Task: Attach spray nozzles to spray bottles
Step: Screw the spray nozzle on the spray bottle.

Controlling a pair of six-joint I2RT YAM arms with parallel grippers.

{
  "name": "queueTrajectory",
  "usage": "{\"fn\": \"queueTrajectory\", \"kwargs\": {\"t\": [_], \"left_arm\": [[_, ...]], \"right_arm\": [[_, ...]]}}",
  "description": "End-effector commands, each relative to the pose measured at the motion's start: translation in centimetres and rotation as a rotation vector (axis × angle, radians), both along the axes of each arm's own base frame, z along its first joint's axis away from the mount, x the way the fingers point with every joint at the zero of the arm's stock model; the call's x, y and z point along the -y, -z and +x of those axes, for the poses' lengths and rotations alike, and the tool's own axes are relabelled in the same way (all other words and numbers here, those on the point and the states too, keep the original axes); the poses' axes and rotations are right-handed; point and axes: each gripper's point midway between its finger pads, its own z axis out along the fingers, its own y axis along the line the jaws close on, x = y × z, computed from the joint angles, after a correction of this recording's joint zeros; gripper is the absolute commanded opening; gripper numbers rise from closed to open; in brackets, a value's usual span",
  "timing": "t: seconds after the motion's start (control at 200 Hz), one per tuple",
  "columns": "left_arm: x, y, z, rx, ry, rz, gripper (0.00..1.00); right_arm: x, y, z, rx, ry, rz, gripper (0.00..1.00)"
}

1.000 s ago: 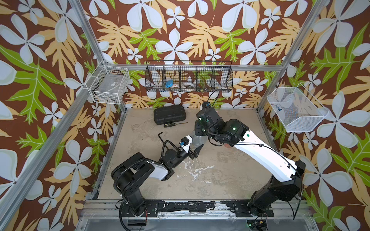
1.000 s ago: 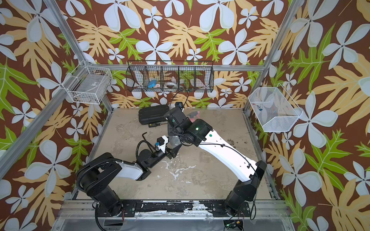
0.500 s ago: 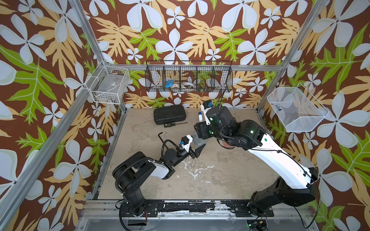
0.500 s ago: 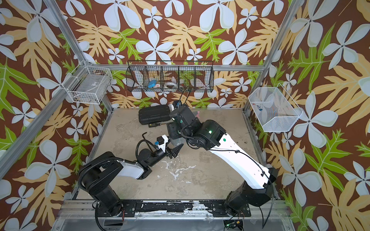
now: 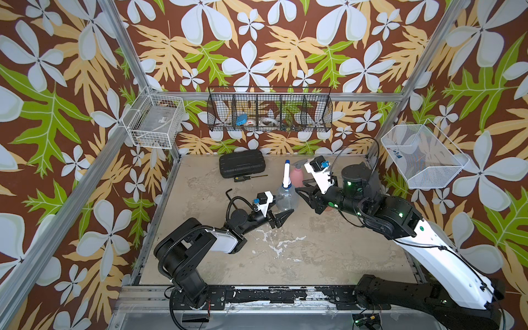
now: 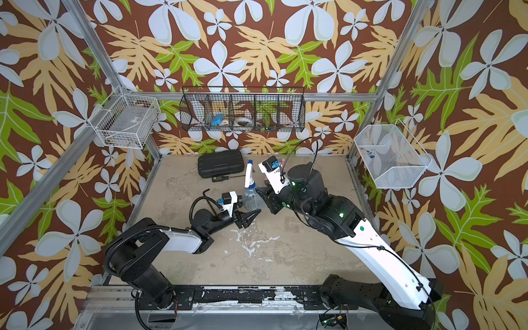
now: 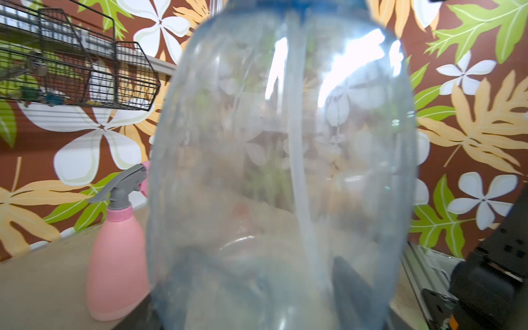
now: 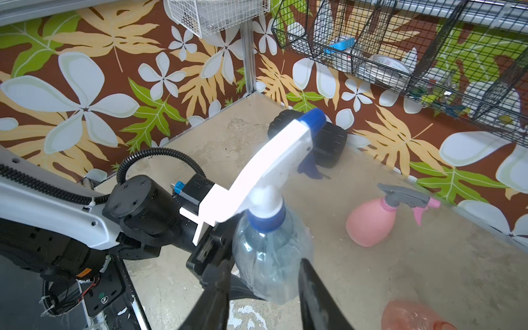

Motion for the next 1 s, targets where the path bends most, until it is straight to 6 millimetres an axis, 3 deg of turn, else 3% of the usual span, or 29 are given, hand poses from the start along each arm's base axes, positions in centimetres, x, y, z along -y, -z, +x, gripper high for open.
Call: {"fn": "queueTrajectory", "kwargs": {"t": [0.0, 0.185, 0.545, 0.796, 0.996], "left_arm": [[0.4, -0.8, -1.6, -0.009, 0.107, -0.020, 0.47], [0.7, -1.2, -2.2, -0.018, 0.155, -0.019, 0.47], [0.4, -1.9, -2.2, -0.005, 0.150, -0.023, 0.47], [0.1, -2.2, -2.0, 0.009, 0.130, -0.028, 0.47], [0.1, -2.1, -1.9, 0.007, 0.131, -0.026, 0.47]], "right_arm": [[-1.4, -1.1, -0.3, 0.064, -0.103, 0.010, 0.43], [-2.2, -0.6, -0.2, 0.043, -0.143, -0.005, 0.49], [-2.3, 0.0, 0.6, 0.003, -0.124, -0.001, 0.41], [-1.9, 0.4, 1.3, -0.034, -0.116, 0.028, 0.42], [-2.7, 0.3, 1.3, -0.055, -0.151, 0.049, 0.42]]}}
